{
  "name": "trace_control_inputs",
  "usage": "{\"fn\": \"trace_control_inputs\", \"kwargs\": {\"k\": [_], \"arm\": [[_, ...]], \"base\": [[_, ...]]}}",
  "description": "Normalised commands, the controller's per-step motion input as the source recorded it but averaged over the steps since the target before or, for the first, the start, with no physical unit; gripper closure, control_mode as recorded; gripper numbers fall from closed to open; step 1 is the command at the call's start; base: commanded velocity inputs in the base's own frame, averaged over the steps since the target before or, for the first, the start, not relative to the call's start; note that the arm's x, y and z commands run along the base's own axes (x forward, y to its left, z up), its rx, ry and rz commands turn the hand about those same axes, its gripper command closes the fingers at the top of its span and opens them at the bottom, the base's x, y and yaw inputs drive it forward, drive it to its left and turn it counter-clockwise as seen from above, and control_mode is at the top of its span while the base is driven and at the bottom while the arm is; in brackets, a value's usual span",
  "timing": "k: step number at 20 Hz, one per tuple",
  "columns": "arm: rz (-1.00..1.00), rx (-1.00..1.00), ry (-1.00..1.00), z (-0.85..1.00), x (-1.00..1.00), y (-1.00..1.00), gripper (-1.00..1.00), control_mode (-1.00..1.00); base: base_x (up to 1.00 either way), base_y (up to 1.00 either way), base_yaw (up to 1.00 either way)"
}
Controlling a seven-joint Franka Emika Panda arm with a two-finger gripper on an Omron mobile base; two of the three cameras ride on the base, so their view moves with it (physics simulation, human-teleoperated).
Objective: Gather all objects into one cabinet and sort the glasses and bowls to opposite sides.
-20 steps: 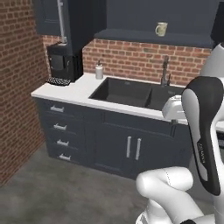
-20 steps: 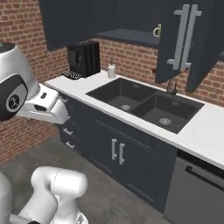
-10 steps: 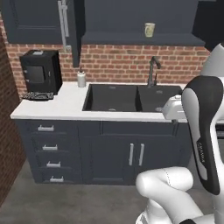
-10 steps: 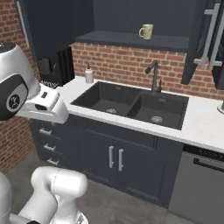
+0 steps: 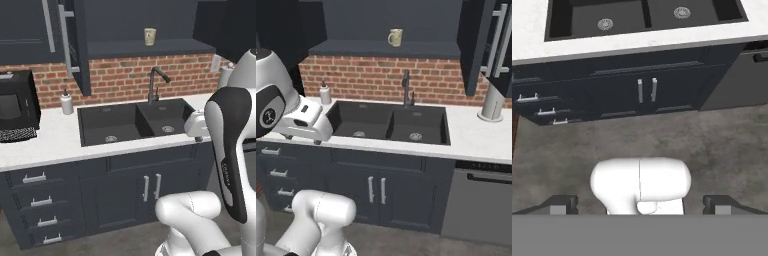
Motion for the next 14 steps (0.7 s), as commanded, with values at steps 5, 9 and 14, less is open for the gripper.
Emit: {"fn": "trace_control_inputs", "kwargs": {"k": [5, 9, 14], "arm": [[0.00, 0.00, 0.00, 0.00, 0.00, 0.00, -1.00, 1.00], [0.00, 0.00, 0.00, 0.00, 0.00, 0.00, -1.00, 1.00], [0.00, 0.00, 0.00, 0.00, 0.00, 0.00, -1.00, 1.00]], "base": [[0.48, 0.00, -0.27], [0.42, 0.00, -0.15], [0.44, 0.13, -0.01]]}}
